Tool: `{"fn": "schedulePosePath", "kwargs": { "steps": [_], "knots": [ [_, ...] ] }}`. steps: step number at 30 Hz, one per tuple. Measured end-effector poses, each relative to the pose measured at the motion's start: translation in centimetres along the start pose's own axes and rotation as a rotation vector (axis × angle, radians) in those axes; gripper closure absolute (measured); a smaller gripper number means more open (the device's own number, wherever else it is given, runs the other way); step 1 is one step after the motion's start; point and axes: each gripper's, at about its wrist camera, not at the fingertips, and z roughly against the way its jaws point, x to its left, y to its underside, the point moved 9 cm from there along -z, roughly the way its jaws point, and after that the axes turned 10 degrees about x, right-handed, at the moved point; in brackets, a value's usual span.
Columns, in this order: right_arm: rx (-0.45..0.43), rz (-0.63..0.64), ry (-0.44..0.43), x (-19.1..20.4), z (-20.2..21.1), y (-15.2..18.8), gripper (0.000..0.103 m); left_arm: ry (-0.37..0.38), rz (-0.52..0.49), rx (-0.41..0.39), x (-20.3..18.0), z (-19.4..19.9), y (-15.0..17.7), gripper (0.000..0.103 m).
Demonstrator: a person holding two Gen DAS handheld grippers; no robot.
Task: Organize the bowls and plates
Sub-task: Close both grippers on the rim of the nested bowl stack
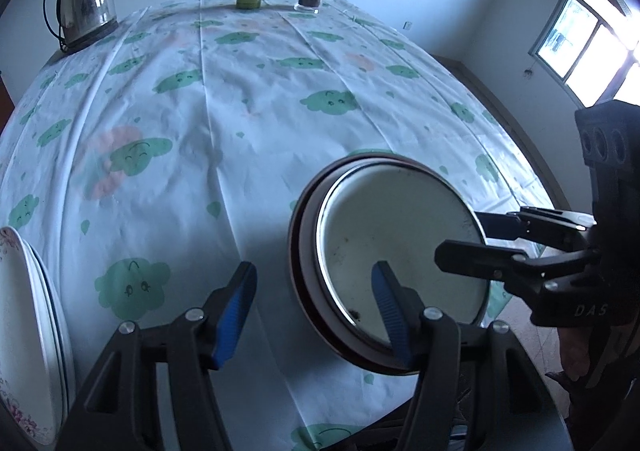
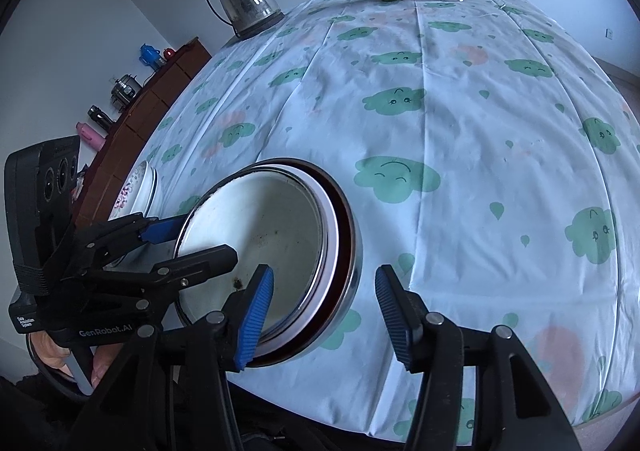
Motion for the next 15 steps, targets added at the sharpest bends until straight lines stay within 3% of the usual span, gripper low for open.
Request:
{"fn": "schedulePosePath", "kwargs": {
  "steps": [15],
  "knots": [
    [0.005, -0.004, -0.006, 0.01, -0.27, 0.3, 0.049, 0.007, 0.005, 0.014, -0.21, -0.68, 0.24, 0.043]
  ]
}}
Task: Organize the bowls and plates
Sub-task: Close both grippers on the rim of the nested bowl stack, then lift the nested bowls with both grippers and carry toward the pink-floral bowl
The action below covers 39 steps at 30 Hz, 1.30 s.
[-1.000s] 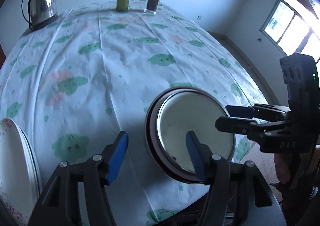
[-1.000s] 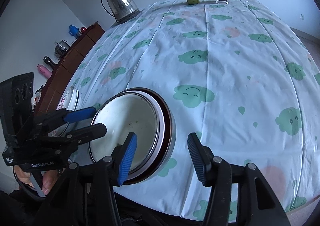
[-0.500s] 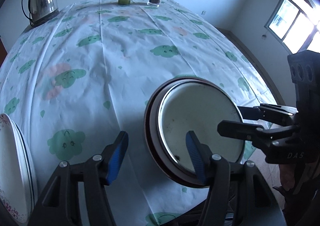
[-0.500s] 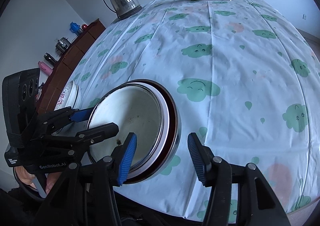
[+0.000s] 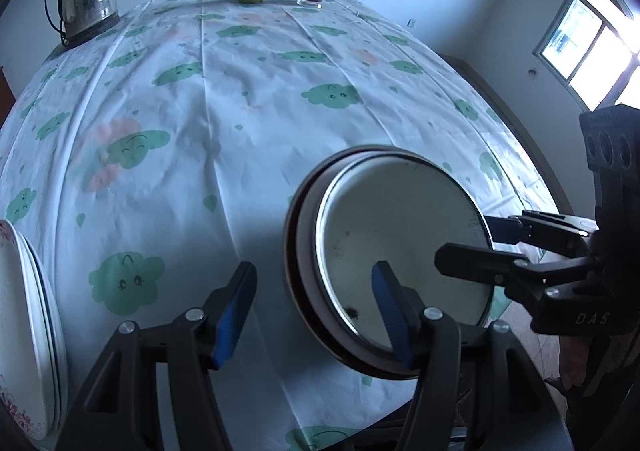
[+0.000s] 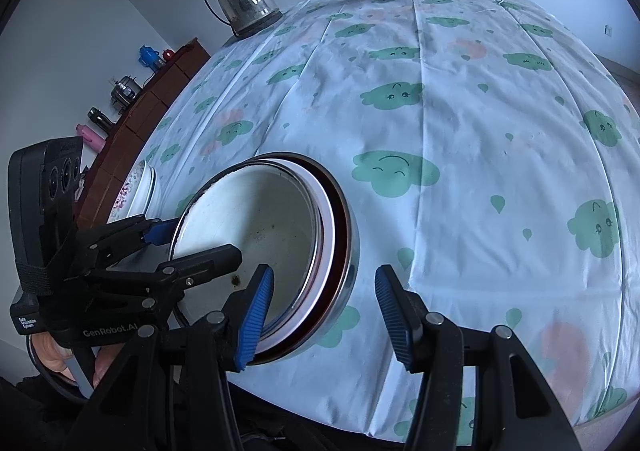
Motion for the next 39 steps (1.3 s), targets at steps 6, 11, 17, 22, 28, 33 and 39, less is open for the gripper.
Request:
{"fn": "schedulePosePath", "kwargs": {
  "steps": [6, 11, 17, 22, 28, 33, 39],
  "knots": [
    [0.004, 0.015, 0.004, 0.6, -0.3, 0.0, 0.058, -0.007, -0.016, 0.011, -1.0, -0.5, 0.2, 0.052],
    [-0.007, 0.022, 0.044, 0.6, -0.4, 0.1, 0.063, -0.039, -0.015, -0.003, -0.8, -0.4, 0.0, 0.059],
    [0.003, 0.008, 0.035, 0.7, -0.5, -0.1, 0.064, -0.063, 0.001, -0.014, -0.5, 0.0, -0.3, 0.061],
    [0.004, 0.01, 0.025, 1.1, -0.5, -0.3, 0.065, -0.061, 0.025, -0.02, 0.1, 0.1, -0.4, 0.061],
    [0.016, 0.008, 0.013, 1.5, -0.8, -0.7, 0.067, -0.053, 0.038, -0.022, 0.7, 0.4, -0.5, 0.061],
    [0.018, 0.002, -0.003, 1.6, -1.1, -1.2, 0.068, -0.052, 0.051, -0.013, 1.5, -0.2, -0.5, 0.061],
    [0.024, 0.02, 0.003, 1.7, -1.4, -1.4, 0.073, -0.012, 0.054, 0.015, 1.4, -1.1, 0.1, 0.042]
  ]
}}
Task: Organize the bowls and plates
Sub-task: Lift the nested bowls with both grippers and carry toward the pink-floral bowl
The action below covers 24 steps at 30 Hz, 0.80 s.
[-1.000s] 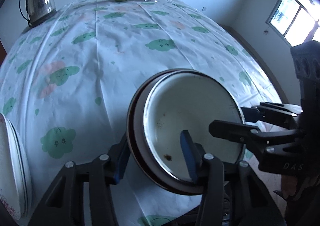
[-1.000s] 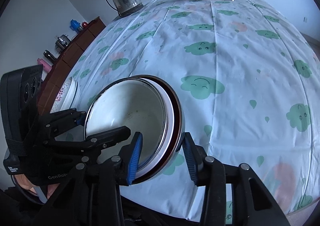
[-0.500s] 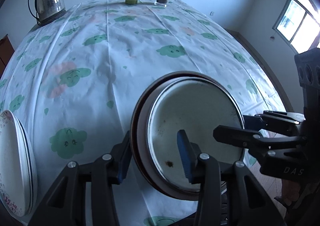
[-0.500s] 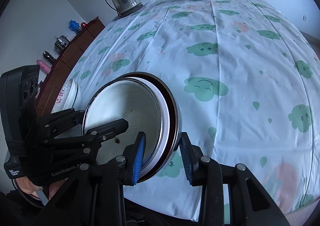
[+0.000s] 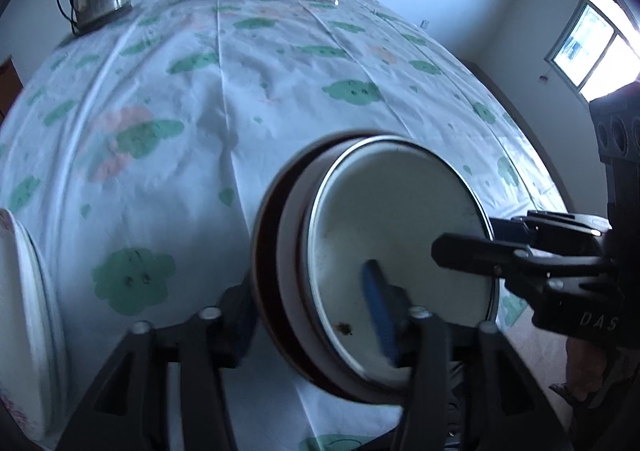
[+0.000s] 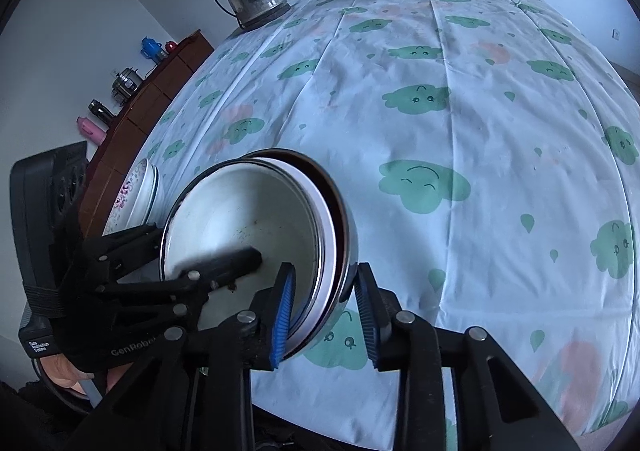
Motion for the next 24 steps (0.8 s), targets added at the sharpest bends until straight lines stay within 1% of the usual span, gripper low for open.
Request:
{"fn": "schedulePosePath", "kwargs": {
  "steps": [1, 3, 4, 6, 8, 10, 14, 22, 24],
  "knots": [
    [-0.001, 0.001, 0.001, 0.0, 0.0, 0.0, 0.074, 0.006, 0.0, 0.002, -0.1, -0.1, 0.2, 0.04],
    [-0.007, 0.004, -0.004, 0.2, 0.0, -0.1, 0.076, 0.021, -0.019, 0.002, -0.7, -0.2, 0.7, 0.043],
    [-0.009, 0.001, -0.008, 0.2, 0.0, -0.1, 0.077, 0.006, -0.017, -0.001, -0.8, -0.1, 0.8, 0.044],
    [-0.011, -0.011, -0.006, 0.1, 0.0, -0.1, 0.078, -0.015, -0.013, -0.011, -0.9, 0.1, 0.7, 0.049],
    [-0.012, -0.021, -0.004, 0.0, -0.1, -0.3, 0.078, 0.0, 0.014, -0.015, -0.5, 0.4, 0.6, 0.056],
    [-0.014, -0.032, -0.004, -0.1, -0.1, -0.3, 0.078, 0.024, 0.045, -0.014, 0.0, 0.5, 0.4, 0.059],
    [-0.018, -0.029, 0.006, 0.2, 0.0, -0.7, 0.081, 0.004, 0.057, -0.028, 0.4, 1.0, 0.2, 0.059],
    [-0.013, -0.008, 0.009, 1.0, -0.3, -1.9, 0.082, 0.011, 0.078, -0.03, 1.7, 1.2, -0.2, 0.059],
    [-0.01, -0.012, 0.002, 1.1, -0.4, -2.1, 0.082, 0.027, 0.089, -0.025, 1.9, 1.2, -0.2, 0.059]
  ]
}}
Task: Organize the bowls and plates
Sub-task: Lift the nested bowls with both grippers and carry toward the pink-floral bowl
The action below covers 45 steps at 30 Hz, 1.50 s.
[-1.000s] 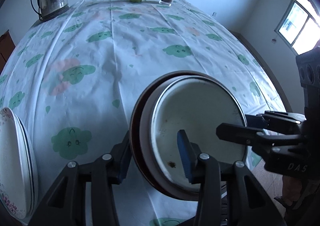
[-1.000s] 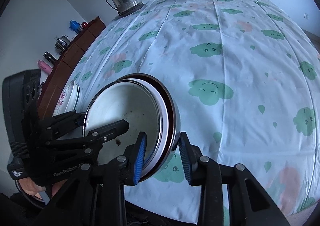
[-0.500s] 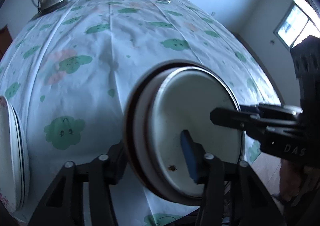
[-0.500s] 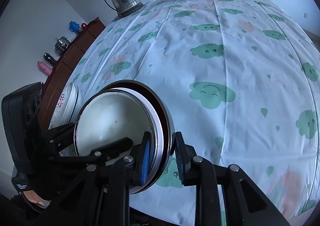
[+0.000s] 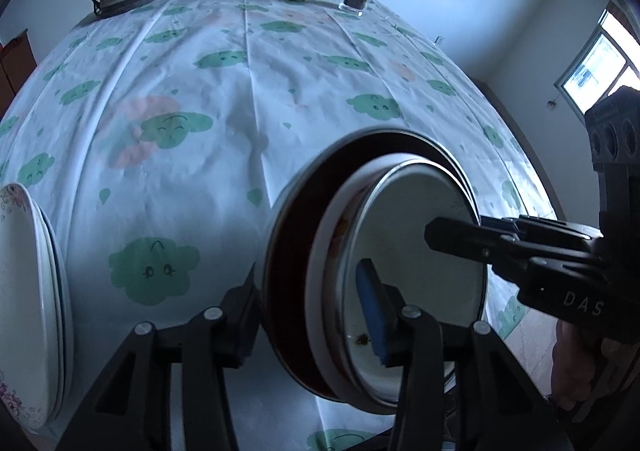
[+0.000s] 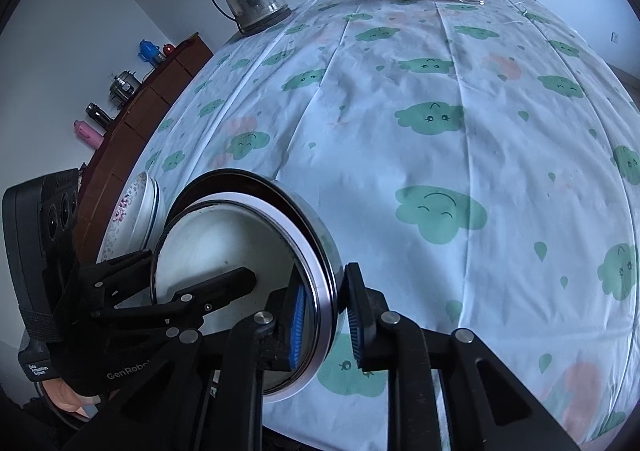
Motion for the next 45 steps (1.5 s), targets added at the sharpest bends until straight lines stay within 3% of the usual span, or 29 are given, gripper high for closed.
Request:
{"fn": "schedulePosePath", "kwargs": {
  "steps": [4, 13, 31, 45],
  "knots": [
    [0.011, 0.002, -0.011, 0.4, -0.1, -0.3, 0.083, 0.036, 0.03, 0.01, 0.6, 0.1, -0.2, 0.061],
    [0.016, 0.035, -0.007, 1.9, 0.1, -1.2, 0.083, 0.04, 0.052, -0.005, 1.7, 1.2, -0.3, 0.061],
    [0.004, 0.162, -0.013, 8.3, 1.1, -4.2, 0.083, -0.022, 0.102, -0.098, 5.8, 6.5, -0.5, 0.061],
    [0.028, 0.284, -0.04, 15.8, -0.5, -6.1, 0.083, -0.08, 0.211, -0.161, 12.4, 10.5, 1.1, 0.06]
  ]
}}
